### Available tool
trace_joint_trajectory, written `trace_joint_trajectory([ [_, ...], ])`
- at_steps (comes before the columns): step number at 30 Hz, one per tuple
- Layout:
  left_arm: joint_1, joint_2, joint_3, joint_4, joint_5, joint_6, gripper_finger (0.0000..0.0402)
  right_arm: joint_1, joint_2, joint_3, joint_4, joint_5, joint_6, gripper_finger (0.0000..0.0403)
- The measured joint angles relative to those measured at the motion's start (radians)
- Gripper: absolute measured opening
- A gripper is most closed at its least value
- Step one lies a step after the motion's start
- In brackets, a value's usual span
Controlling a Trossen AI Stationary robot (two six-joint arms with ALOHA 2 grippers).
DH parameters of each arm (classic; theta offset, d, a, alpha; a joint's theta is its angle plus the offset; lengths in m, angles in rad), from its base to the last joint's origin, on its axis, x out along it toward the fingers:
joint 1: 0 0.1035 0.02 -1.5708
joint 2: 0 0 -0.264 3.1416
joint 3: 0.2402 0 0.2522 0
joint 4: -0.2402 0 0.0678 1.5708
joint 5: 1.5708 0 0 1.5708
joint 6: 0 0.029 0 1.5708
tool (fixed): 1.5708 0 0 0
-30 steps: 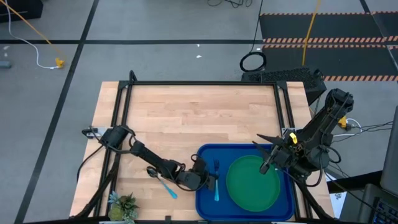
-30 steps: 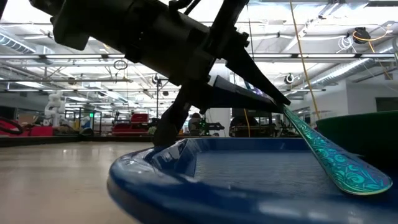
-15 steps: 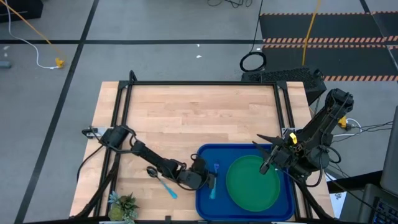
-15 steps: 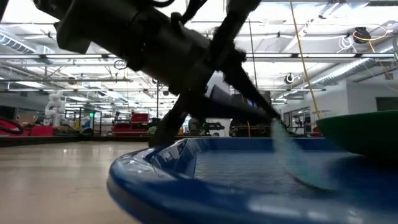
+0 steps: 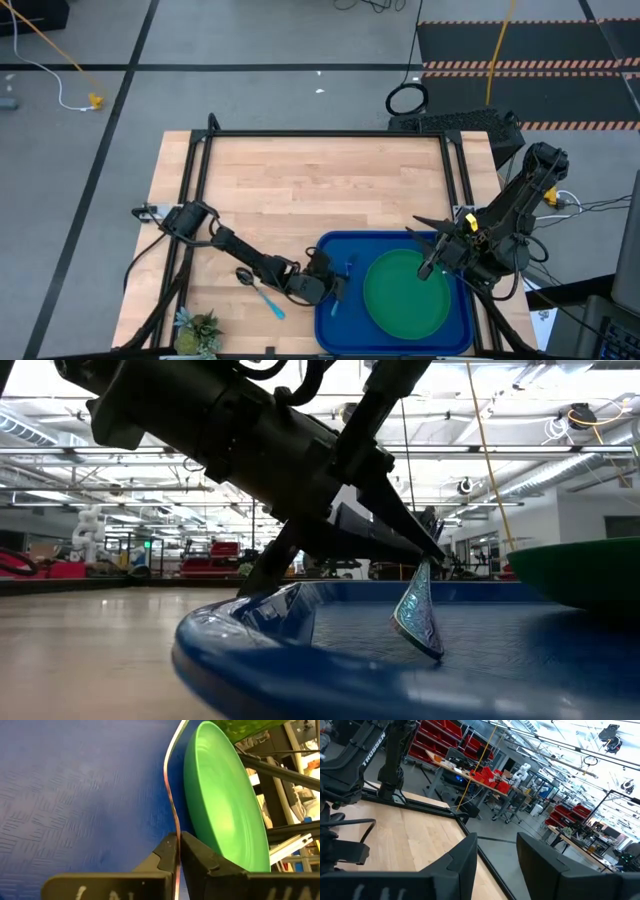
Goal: Pick and place plate/cup/fork/spoon on tray
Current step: Put the blue fork on the left side of the plate on the blue tray
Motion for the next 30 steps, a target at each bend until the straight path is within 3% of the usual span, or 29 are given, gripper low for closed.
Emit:
trace_joint_trajectory([
  [12, 0.0, -0.002, 0.0, -0.054, -0.023, -0.003, 0.0109, 0.0, 0.0, 0.0, 0.0, 0.0, 0.0, 0.013],
  [30, -0.012, -0.002, 0.0, -0.053, 0.016, 0.024, 0.0113, 0.001, 0.0, 0.0, 0.0, 0.0, 0.0, 0.013],
])
